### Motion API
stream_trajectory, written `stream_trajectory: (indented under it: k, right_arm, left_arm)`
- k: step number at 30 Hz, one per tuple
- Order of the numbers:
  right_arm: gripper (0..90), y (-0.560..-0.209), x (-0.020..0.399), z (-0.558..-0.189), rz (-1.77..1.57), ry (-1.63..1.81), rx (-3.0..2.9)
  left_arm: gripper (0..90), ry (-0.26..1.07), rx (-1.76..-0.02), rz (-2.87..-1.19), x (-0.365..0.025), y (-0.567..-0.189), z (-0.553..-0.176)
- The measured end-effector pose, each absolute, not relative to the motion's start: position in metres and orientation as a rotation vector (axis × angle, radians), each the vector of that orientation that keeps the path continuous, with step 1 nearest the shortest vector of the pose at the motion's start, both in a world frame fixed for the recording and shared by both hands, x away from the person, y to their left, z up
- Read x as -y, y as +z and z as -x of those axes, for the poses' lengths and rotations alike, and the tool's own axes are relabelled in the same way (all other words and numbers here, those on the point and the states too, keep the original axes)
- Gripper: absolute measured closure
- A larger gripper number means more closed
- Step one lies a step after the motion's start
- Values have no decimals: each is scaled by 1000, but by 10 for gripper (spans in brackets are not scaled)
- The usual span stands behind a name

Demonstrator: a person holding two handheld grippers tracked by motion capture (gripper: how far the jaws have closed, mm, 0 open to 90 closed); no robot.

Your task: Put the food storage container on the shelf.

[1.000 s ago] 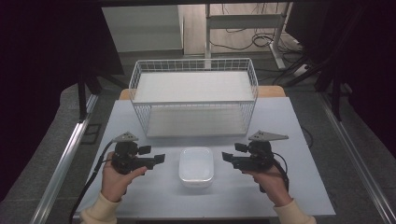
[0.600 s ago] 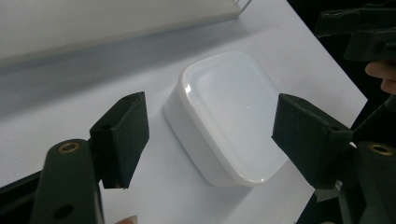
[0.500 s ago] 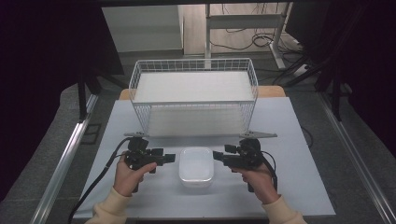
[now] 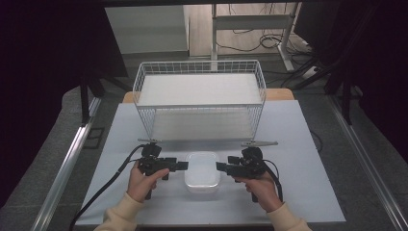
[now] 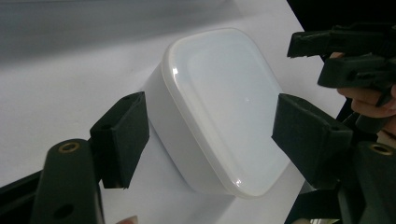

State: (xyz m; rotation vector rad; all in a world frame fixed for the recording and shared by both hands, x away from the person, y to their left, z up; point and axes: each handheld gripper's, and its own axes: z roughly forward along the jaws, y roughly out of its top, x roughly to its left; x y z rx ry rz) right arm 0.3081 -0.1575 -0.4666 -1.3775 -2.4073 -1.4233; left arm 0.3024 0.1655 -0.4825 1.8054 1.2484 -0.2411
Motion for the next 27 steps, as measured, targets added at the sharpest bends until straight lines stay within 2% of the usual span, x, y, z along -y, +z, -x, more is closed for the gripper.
stream_trajectory:
  k: [27]
  right_arm:
    - [327,-493,139,-314,1404,-1299,2330]
  left_arm:
    - [257,-396,-1276,-1744,-153,-507,-312]
